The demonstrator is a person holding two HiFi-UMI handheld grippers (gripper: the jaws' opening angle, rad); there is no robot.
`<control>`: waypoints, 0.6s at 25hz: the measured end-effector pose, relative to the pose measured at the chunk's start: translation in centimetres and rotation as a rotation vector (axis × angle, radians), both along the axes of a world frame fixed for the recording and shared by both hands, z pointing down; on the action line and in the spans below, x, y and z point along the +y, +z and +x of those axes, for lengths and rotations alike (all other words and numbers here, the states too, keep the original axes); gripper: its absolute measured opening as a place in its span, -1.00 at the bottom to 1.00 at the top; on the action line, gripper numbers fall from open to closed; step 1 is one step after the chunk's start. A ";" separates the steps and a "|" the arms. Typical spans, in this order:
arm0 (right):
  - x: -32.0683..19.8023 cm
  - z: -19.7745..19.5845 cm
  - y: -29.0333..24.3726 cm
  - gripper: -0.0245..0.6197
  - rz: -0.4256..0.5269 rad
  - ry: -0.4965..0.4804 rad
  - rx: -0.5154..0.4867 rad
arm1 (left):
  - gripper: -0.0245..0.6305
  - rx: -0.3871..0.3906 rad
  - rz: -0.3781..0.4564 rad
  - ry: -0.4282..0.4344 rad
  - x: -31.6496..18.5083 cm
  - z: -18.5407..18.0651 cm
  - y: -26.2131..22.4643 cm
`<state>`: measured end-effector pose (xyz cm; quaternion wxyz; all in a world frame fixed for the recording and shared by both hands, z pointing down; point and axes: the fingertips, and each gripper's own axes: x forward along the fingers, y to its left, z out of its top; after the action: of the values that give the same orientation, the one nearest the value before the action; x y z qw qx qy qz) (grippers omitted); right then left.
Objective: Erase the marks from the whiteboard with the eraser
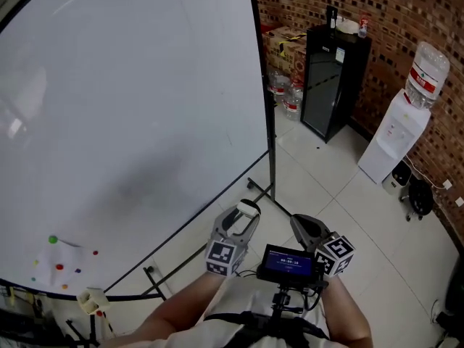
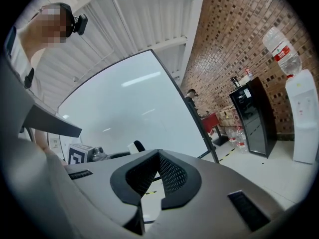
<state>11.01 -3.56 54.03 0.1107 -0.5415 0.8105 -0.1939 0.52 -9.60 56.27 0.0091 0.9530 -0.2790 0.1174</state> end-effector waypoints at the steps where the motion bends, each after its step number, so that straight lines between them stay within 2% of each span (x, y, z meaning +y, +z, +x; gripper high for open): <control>1: -0.9 -0.2 -0.3 -0.87 0.010 -0.018 0.003 | -0.11 -0.009 0.029 -0.020 -0.7 -0.5 -0.8; 3: -2.7 -0.8 -1.8 -0.87 0.050 -0.067 0.021 | -0.11 0.008 0.036 -0.052 -2.2 -1.7 -2.5; 6: -6.2 -1.3 -5.1 -0.87 0.148 -0.128 0.028 | -0.11 0.057 0.000 -0.086 -4.6 -3.2 -5.3; 8: -8.4 -1.2 -6.6 -0.87 0.195 -0.163 0.010 | -0.12 0.053 0.022 -0.103 -5.7 -3.3 -7.3; 12: -12.3 -1.2 -8.9 -0.87 0.248 -0.246 -0.005 | -0.11 0.010 0.081 -0.119 -6.9 -2.4 -9.8; 15: -14.8 -1.5 -10.3 -0.87 0.269 -0.307 0.013 | -0.12 -0.105 0.162 -0.152 -8.3 -1.4 -10.1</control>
<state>9.50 -18.40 43.76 0.1459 -0.3931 0.9029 -0.0948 -0.91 -17.90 46.13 -0.0736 0.9193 -0.3591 0.1431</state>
